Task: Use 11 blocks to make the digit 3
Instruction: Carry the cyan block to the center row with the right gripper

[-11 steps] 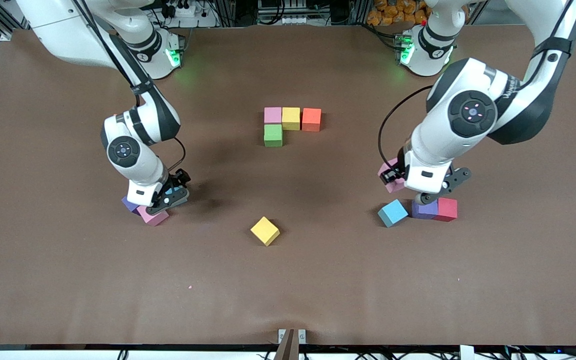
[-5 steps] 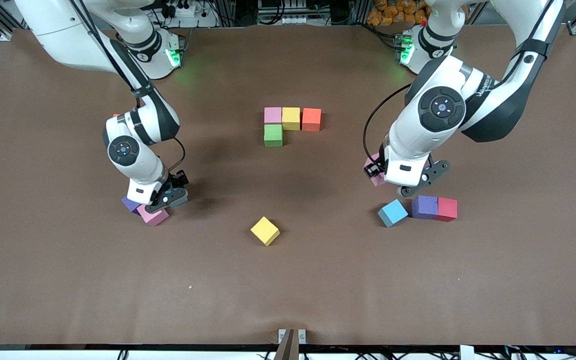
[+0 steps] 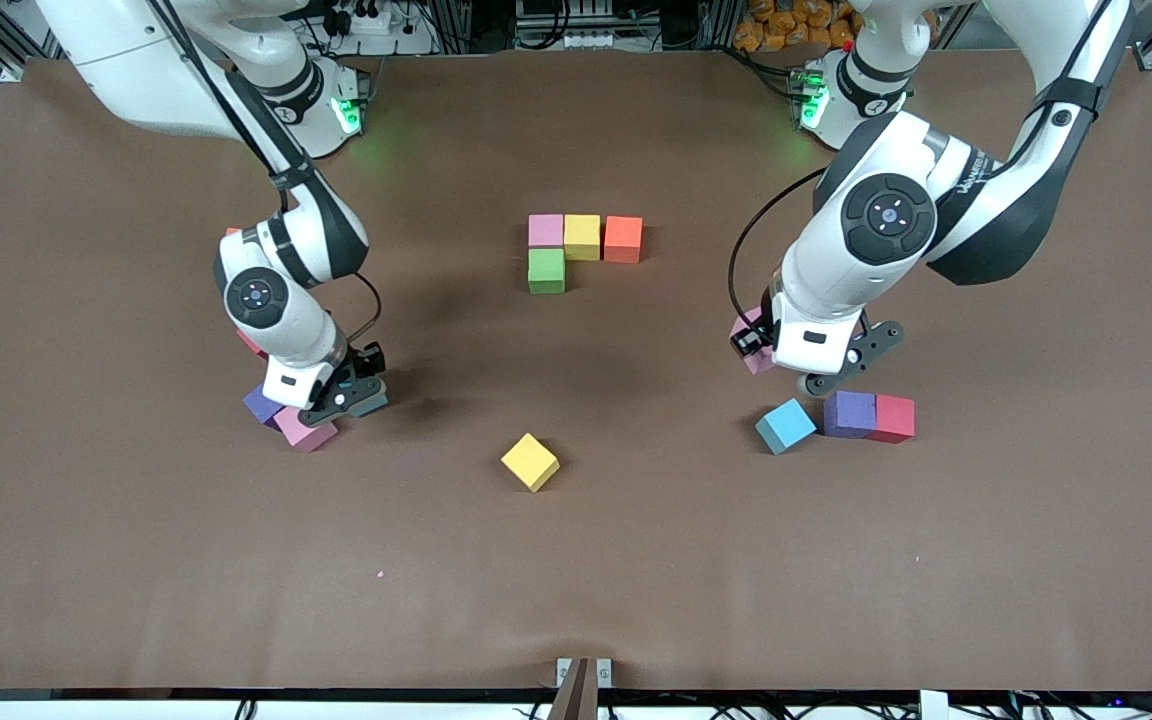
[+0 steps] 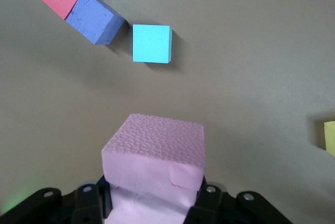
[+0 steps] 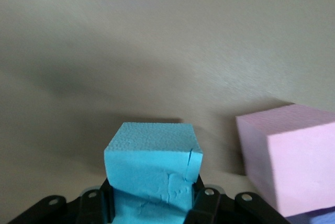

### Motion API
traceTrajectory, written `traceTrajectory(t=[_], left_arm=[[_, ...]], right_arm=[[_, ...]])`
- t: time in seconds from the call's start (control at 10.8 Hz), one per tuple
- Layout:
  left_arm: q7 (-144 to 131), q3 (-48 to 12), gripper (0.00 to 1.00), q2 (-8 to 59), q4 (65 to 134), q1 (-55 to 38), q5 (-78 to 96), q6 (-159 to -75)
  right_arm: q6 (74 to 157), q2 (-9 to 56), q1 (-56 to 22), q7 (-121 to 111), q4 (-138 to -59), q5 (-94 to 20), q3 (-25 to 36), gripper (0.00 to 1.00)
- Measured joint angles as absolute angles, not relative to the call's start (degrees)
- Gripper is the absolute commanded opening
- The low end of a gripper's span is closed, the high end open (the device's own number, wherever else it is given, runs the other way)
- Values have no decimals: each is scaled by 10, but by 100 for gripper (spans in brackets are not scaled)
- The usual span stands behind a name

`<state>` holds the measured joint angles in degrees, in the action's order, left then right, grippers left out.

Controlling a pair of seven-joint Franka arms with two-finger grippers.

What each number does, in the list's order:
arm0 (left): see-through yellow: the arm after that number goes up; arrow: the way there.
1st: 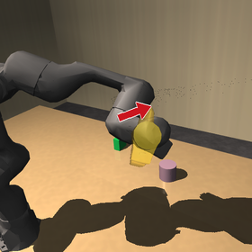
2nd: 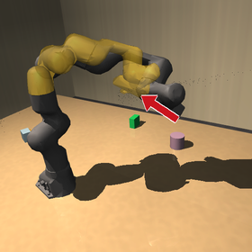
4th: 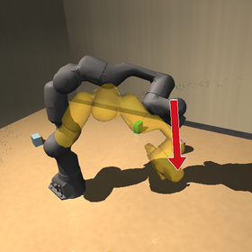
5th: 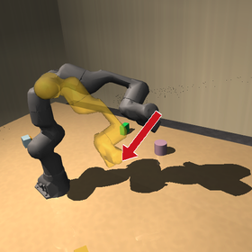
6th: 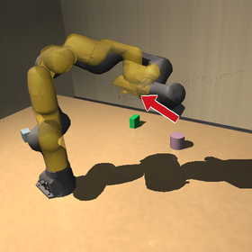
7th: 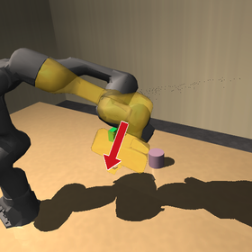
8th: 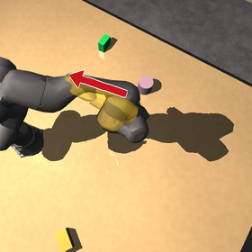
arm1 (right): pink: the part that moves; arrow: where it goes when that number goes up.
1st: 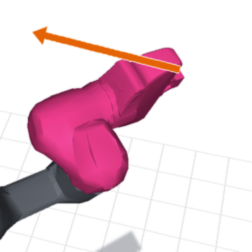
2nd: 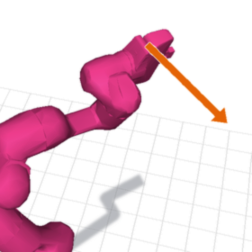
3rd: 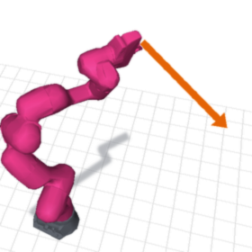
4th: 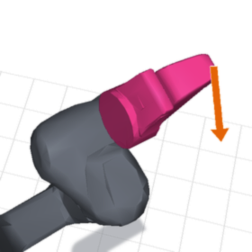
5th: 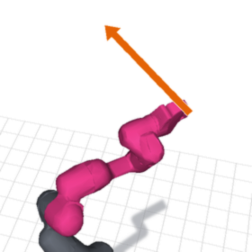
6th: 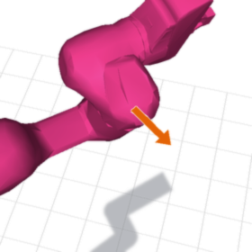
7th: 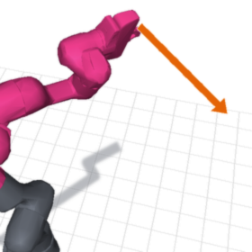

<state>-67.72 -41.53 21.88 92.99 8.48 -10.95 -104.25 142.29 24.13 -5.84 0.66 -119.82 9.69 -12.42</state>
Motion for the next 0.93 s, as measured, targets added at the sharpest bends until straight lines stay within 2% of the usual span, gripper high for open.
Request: traceTrajectory(t=[0.37,0.93], left_arm=[[-677,-415,14,217,928,87,-109,-1043],[-677,-416,13,213,927,87,-109,-1042]], right_arm=[[1409,239,-144,200,-1173,46,-146,29],[1406,239,-289,490,-1146,42,-148,28]])
